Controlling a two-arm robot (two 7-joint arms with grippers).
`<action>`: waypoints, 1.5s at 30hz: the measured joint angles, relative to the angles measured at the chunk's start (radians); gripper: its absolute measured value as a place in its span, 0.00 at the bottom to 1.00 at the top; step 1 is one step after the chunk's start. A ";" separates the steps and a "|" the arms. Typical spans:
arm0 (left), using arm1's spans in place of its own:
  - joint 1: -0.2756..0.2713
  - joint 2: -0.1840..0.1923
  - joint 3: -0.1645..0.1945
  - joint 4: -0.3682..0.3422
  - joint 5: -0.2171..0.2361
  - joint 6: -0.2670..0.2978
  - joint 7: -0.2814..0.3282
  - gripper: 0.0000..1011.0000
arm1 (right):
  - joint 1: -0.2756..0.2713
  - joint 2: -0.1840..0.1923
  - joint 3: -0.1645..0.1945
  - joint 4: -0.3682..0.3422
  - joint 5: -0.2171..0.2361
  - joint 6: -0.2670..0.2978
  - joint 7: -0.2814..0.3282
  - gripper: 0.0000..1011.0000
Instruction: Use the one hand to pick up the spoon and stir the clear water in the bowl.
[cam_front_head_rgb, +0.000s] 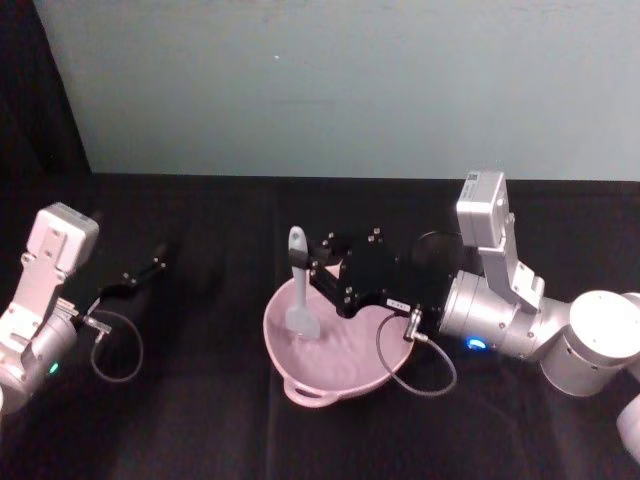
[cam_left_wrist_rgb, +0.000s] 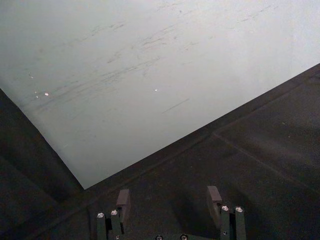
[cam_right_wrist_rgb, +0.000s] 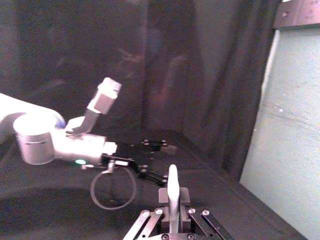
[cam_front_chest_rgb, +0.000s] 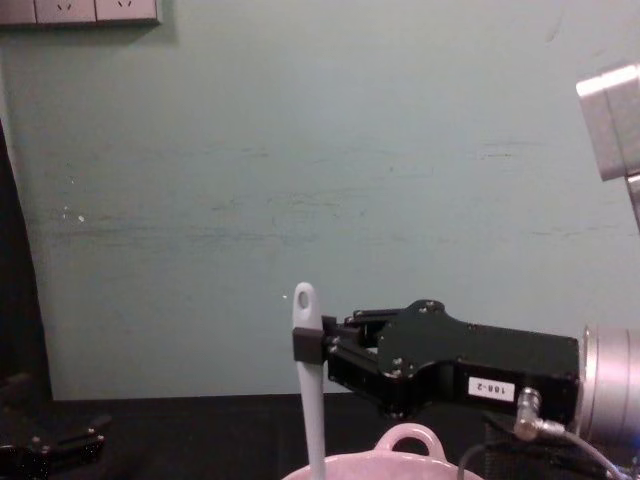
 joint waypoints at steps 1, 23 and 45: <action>0.000 0.000 0.000 0.000 0.000 0.000 0.000 0.99 | 0.000 0.000 0.000 0.000 0.000 0.000 0.000 0.12; 0.000 0.000 0.000 0.000 0.000 0.000 0.000 0.99 | -0.014 0.042 0.090 0.017 0.006 0.018 -0.068 0.12; 0.000 0.000 0.000 0.000 0.000 0.000 0.000 0.99 | -0.057 0.048 0.048 -0.093 0.092 0.110 -0.022 0.12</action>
